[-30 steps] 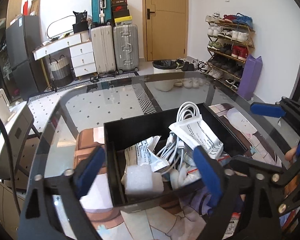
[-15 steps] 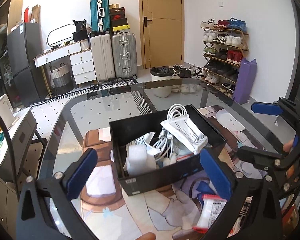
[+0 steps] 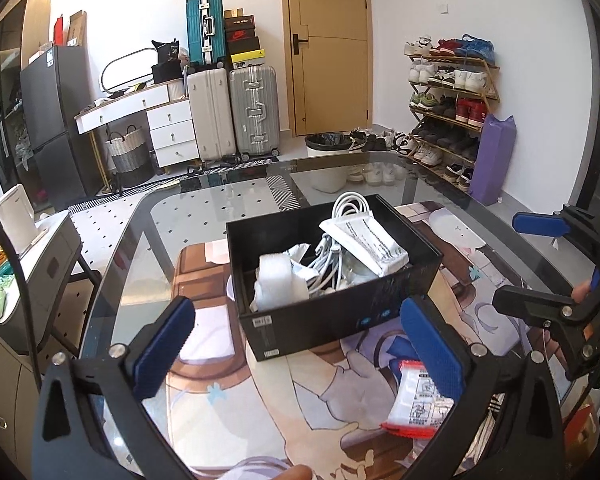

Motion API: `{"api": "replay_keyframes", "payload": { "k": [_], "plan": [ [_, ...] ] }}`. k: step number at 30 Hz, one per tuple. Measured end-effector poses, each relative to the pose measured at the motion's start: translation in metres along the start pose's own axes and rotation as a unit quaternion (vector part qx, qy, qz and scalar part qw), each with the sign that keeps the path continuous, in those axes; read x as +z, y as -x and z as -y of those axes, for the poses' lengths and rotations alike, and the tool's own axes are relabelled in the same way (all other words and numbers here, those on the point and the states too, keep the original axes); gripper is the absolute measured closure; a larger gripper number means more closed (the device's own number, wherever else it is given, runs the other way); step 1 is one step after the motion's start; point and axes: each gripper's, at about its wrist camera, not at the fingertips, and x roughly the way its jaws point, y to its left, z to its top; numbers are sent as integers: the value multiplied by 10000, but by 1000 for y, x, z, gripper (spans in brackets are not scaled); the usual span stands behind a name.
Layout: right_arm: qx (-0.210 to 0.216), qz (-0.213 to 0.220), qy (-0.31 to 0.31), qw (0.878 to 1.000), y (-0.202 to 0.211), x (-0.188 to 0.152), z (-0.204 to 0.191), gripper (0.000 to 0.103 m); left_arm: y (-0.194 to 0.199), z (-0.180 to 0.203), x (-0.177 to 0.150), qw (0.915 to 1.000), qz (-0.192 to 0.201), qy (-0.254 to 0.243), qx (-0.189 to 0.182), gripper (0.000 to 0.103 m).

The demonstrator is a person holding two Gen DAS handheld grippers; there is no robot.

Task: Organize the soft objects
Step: 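Withdraw both tools up out of the black box, then move both tools toward the red-edged packet and white adidas bag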

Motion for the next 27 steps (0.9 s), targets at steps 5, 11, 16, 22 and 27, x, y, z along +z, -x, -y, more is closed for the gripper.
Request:
{"api": "replay_keyframes", "payload": {
  "k": [5, 11, 16, 22, 27],
  "plan": [
    [-7, -110, 21, 9999, -1, -5, 0, 1, 0, 1, -9, 10000, -81, 24, -25, 0],
    [1, -208, 34, 9998, 5, -12, -1, 1, 0, 5, -14, 9998, -156, 43, -99, 0],
    [-1, -289, 54, 9996, 10, -19, -3, 1, 1, 12, -18, 9996, -205, -30, -189, 0],
    [70, -441, 127, 9989, 10, -30, -10, 1, 4, 18, -27, 9991, -300, -69, -290, 0],
    [120, -552, 104, 9984, 9, -38, -13, 1, 3, 23, -35, 9981, -426, -109, -428, 0]
  ]
}}
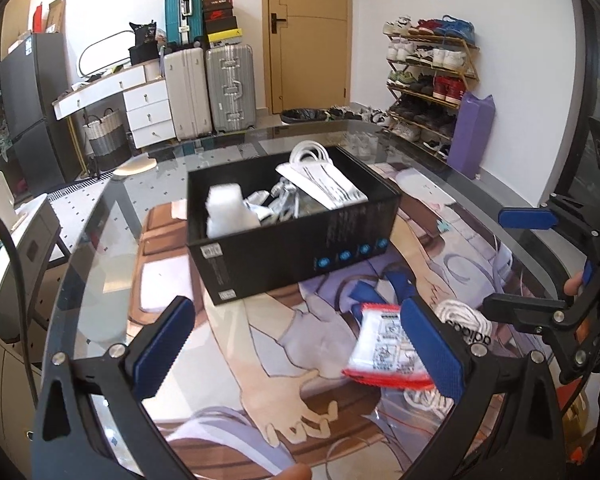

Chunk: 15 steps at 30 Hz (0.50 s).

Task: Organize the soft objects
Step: 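Move both tools toward the red-edged packet and white adidas bag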

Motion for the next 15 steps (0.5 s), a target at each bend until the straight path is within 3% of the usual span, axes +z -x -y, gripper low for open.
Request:
{"api": "replay_keyframes", "payload": {
  "k": [15],
  "plan": [
    [71, -268, -201, 9994, -7, -25, 2, 1, -11, 17, -14, 9989, -301, -152, -324, 0]
  ]
}}
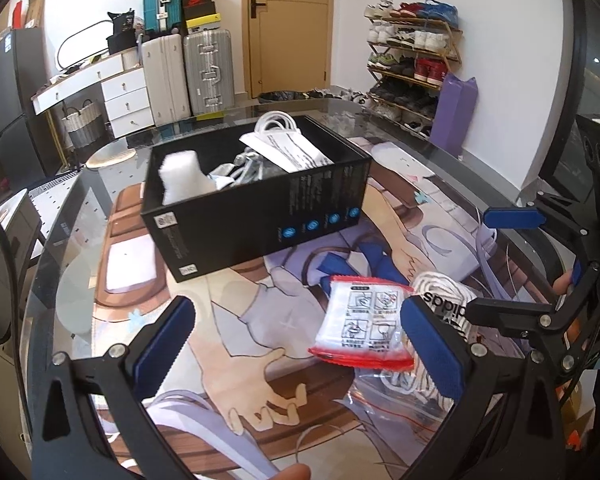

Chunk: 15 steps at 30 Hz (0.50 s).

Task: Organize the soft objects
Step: 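Move both tools toward the red-edged packet and white adidas bag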

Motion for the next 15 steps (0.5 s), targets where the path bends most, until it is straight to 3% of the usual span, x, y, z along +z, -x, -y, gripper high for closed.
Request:
{"api": "replay_keyframes", "payload": {
  "k": [15],
  "plan": [
    [12, -188, -6, 9998, -3, -11, 3, 1, -26, 9, -3, 9992, -374, -121, -3, 0]
  ]
}}
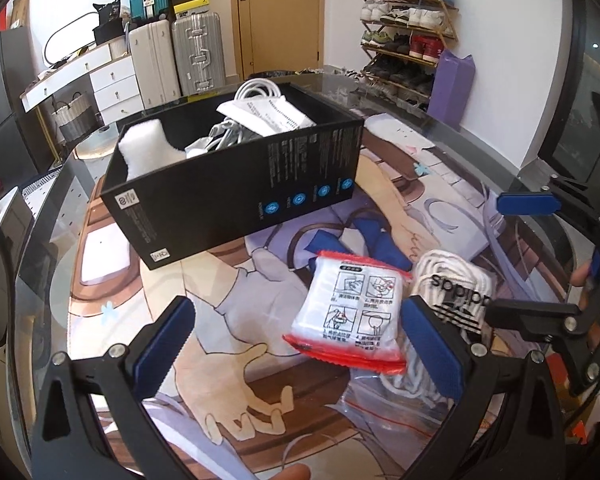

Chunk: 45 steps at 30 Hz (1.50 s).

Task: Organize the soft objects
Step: 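Move both tools toward the red-edged packet and white adidas bag, then grasp the adidas cable bag with the right tool while the left tool grasps the red-edged packet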

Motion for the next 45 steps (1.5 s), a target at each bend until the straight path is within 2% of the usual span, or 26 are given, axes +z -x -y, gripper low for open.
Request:
{"api": "replay_keyframes", "payload": {
  "k": [9, 17, 22, 31, 45],
  "plan": [
    [172, -58, -59, 9998, 2, -7, 1, 1, -5, -4, -2, 9999, -113, 10, 66, 0],
    [582, -139, 100, 9982, -8, -7, -21, 1, -3, -9, -2, 9999, -94, 16, 91, 0],
    [682, -209, 208, 9972, -17, -5, -32, 1, 2, -15, -3, 9999, -56, 25, 94, 0],
    [697, -384, 402, 9960, -33, -4, -42, 1, 10, -29, -4, 9999, -15, 108, 86, 0],
    [603, -531, 623, 9948, -48, -3, -49, 1, 2, -30, -1, 9999, -83, 80, 55, 0]
  ]
}}
